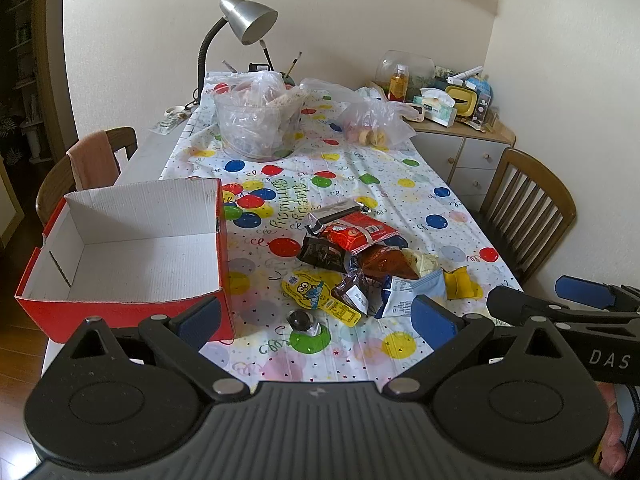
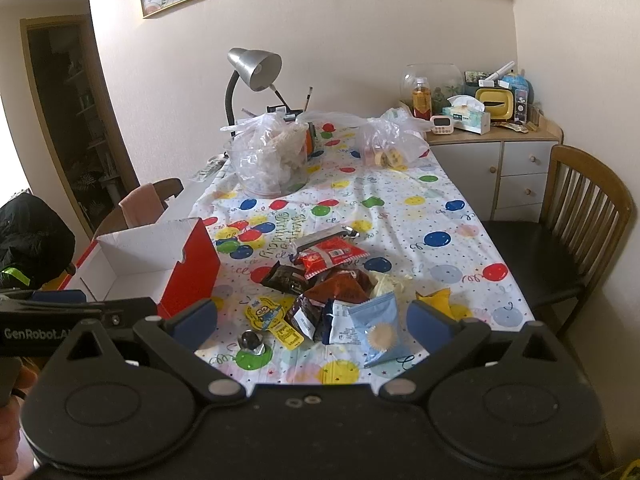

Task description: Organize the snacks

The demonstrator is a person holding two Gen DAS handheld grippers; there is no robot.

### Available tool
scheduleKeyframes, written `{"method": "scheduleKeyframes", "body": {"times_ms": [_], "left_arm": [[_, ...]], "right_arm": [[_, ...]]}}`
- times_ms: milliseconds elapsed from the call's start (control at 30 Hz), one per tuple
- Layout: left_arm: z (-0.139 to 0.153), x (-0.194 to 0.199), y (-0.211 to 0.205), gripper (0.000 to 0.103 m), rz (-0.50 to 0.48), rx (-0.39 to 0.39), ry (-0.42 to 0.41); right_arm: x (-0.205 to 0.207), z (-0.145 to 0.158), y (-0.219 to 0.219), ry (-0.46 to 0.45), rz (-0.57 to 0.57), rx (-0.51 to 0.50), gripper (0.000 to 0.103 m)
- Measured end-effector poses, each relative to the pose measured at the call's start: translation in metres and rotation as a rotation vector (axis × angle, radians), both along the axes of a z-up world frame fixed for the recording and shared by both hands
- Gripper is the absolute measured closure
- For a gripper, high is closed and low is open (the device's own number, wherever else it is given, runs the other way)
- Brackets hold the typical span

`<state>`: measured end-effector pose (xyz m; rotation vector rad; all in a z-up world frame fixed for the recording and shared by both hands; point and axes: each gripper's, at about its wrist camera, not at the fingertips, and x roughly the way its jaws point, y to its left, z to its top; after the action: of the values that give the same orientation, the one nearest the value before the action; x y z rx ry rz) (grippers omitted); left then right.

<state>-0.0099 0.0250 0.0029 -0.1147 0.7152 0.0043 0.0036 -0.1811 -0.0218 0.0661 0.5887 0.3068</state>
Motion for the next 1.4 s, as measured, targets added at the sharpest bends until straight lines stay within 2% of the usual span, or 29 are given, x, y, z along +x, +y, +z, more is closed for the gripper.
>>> {"method": "scheduleKeyframes", "body": {"times_ms": [500,767,1100,1233,1400], "left_arm": [[-0.004,0.0,0.0,0.001,-0.001,-0.004,0.006],[-0.013,0.015,-0.004,0.001,-0.012,0.001,0.034],[-0.03,0.044,-0.002,0.001,-0.03,-0.004,0.125],[-0.044,0.062,0.001,0.001,-0.021,0.0,0.17],[-0.069,0.083,-0.001,0.002,-0.056,0.012,0.22]], "right_arm": [[0.004,-0.001,-0.001,0.004,0.001,-0.002,0.002],[0.018,-0.01,-0.004,0.028,0.002,-0.003,0.003],[0.047,-0.036,-0.006,0.096,0.009,-0.037,0.008],[0.057,-0.048,-0.009,0.111,0.015,-0.048,0.009],[0.077,-0.067,-0.015,0.121,0.021,-0.091,0.012]]}}
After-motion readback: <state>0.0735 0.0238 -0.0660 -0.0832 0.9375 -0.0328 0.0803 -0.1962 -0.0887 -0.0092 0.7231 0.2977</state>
